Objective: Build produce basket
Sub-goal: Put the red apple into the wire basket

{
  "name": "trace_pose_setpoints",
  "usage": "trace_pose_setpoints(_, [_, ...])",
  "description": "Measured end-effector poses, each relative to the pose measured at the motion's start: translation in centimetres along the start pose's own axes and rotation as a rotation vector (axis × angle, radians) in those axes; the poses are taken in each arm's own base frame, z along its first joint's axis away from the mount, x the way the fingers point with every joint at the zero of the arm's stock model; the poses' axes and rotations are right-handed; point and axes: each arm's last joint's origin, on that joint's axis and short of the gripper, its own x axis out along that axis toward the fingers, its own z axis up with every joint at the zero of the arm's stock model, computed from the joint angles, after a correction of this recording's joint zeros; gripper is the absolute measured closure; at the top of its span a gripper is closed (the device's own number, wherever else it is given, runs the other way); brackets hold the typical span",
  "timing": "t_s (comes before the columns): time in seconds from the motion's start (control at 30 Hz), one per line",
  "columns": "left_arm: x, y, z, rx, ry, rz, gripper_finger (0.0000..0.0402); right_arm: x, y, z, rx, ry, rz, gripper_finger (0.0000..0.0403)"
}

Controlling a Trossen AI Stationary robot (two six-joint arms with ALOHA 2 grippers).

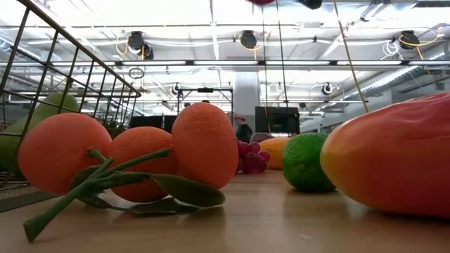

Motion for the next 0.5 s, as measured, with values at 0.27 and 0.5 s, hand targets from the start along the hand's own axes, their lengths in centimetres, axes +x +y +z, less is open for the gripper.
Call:
trace_pose_setpoints(0.27, [0.2,-2.4,-0.2,-0.116,-0.192,0.063,0.0037,-5.4,1.0,0.7,0.003,-0.015,0.103,0.0403])
trace_pose_setpoints(0.5, [3.0,-4.5,-0.5,-0.015,-0.375,0.121,0.0036,-8.7,0.6,0.0,-0.006,-0.02,0.105,0.0401])
